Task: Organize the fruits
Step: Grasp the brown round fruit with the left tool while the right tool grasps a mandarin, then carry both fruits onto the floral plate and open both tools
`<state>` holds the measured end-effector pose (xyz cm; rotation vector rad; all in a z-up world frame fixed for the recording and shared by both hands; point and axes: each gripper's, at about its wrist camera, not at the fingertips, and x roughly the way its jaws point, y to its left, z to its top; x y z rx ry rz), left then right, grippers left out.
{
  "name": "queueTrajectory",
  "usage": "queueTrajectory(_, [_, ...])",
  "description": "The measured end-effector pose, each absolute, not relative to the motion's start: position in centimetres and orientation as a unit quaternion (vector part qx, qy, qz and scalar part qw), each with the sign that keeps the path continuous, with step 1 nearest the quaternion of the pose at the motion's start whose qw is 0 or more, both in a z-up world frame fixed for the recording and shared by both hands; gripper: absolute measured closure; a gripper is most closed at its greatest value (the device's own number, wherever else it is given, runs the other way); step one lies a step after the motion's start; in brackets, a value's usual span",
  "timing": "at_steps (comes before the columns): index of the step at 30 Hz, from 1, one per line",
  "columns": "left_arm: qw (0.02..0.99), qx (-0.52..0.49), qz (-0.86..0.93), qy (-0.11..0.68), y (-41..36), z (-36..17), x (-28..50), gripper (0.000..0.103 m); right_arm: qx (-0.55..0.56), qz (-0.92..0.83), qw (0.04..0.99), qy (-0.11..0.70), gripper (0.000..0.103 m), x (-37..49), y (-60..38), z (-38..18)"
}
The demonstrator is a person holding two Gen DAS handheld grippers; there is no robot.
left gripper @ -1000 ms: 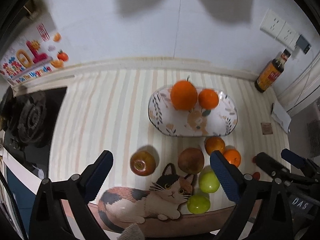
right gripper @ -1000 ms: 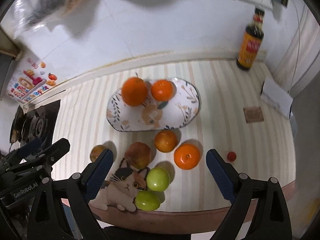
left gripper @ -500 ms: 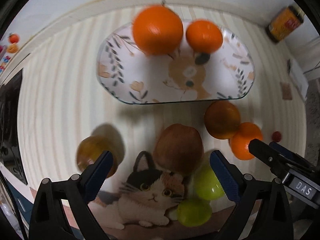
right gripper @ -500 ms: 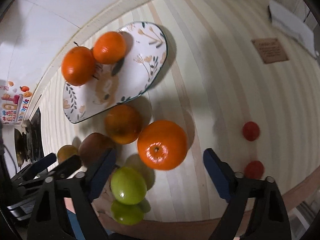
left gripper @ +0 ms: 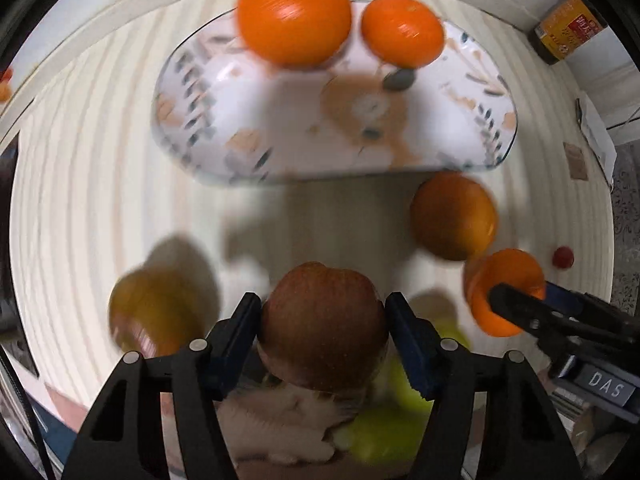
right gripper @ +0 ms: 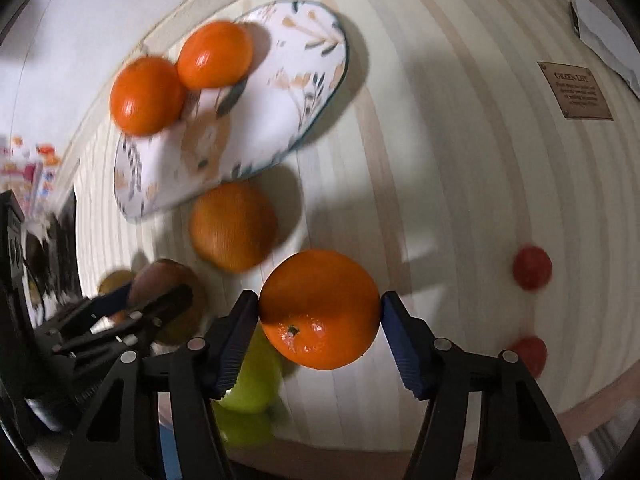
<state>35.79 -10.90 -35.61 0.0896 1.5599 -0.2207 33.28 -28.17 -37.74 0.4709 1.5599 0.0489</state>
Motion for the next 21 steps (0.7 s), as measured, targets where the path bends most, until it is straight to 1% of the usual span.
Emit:
queueTrajectory(4, [0.699, 0.041, -0.093, 0.708, -9.4, -35.9, 33.7, 0.041, 0.206, 0.031, 0.672, 0.711, 0.038, 31.9, -27.5, -38.5])
queueTrajectory(7, [0.696, 0.026, -0.089, 0.712, -8.7, -36.6, 33.3, 0.040, 0.217, 0.029, 0.674, 0.705, 0.037, 31.8, -27.3, -38.7])
queueTrajectory(11, [0.697, 0.031, -0.095, 0.710, -8.8, -36.6, 33.3, 0.040, 0.223, 0.026, 0.670, 0.708, 0.036, 31.9, -27.2, -38.8])
queueTrajectory(12, [0.698, 0.033, -0.096, 0.709, -9.0, -36.6, 33.2, 0.040, 0.219, 0.025, 0.669, 0.709, 0.035, 32.0, -27.0, -38.8])
queueTrajectory(13, [0.698, 0.033, -0.096, 0.709, -9.0, -36.6, 33.0, 0.040, 0.215, 0.025, 0.668, 0.712, 0.032, 31.8, -27.4, -38.9])
queueTrajectory(16, [0.698, 0.034, -0.096, 0.709, -9.6, -36.4, 33.0, 0.040, 0.220, 0.022, 0.668, 0.711, 0.029, 31.4, -27.9, -38.8])
queueTrajectory(18, [0.699, 0.030, -0.093, 0.709, -9.2, -36.5, 33.0, 0.040, 0.214, 0.017, 0.674, 0.707, 0.029, 31.6, -27.6, -38.9])
queueTrajectory(19, [0.699, 0.028, -0.091, 0.709, -9.1, -36.6, 33.0, 0.040, 0.207, 0.016, 0.678, 0.705, 0.031, 31.6, -27.7, -38.8])
queueTrajectory(20, [0.699, 0.027, -0.089, 0.709, -8.8, -36.8, 33.0, 0.040, 0.207, 0.018, 0.680, 0.703, 0.036, 31.6, -27.6, -38.8])
queueTrajectory(21, [0.700, 0.027, -0.088, 0.708, -8.8, -36.7, 32.9, 0.041, 0.206, 0.018, 0.681, 0.702, 0.036, 31.6, -27.4, -38.7])
